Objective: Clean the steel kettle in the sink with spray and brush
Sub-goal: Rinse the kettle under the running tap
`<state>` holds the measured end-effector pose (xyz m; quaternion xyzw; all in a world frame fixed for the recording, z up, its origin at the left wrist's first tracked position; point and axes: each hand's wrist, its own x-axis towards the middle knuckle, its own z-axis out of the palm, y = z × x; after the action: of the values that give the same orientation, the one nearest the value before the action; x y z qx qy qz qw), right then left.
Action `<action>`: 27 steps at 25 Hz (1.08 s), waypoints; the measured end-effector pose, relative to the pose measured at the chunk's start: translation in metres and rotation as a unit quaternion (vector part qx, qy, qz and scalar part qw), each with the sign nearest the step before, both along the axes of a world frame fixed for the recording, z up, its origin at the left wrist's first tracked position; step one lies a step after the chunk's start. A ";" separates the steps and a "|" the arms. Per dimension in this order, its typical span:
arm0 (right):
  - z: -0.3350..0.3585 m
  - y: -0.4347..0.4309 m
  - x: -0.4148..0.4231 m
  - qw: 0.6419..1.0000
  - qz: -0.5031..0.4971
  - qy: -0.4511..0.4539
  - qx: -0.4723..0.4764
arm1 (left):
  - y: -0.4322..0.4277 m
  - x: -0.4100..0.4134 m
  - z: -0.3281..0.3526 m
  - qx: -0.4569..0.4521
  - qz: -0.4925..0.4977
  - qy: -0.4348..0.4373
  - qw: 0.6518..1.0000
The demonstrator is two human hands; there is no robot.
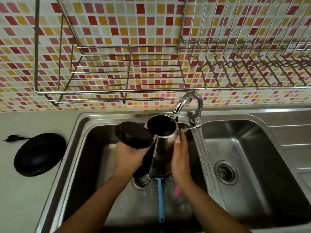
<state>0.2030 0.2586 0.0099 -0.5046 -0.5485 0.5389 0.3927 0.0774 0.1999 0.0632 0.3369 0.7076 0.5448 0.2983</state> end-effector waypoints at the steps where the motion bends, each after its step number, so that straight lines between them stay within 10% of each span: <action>1: -0.002 0.014 0.004 0.996 -0.012 0.025 -0.089 | 0.000 0.006 -0.001 -0.018 -0.007 0.010 1.000; 3: 0.010 0.036 0.008 0.988 -0.006 0.031 -0.149 | 0.001 0.011 -0.004 -0.015 0.015 -0.006 1.000; 8: 0.024 0.013 0.009 0.998 0.032 0.040 0.038 | 0.003 0.011 0.007 0.055 -0.014 0.028 0.998; 13: 0.004 0.040 0.027 0.982 -0.015 0.066 -0.177 | -0.005 0.015 0.006 0.010 -0.069 0.059 0.996; 20: 0.017 0.069 0.055 0.983 0.075 0.147 -0.084 | -0.017 -0.002 0.001 -0.037 -0.087 0.005 0.995; 27: 0.060 0.101 0.034 0.900 0.391 -0.186 0.048 | 0.003 -0.001 0.009 0.049 -0.264 0.334 0.904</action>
<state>0.2375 0.3601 0.0699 -0.3211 -0.7902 0.5179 0.0648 0.0761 0.2033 0.0726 0.6876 0.6236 0.3354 0.1605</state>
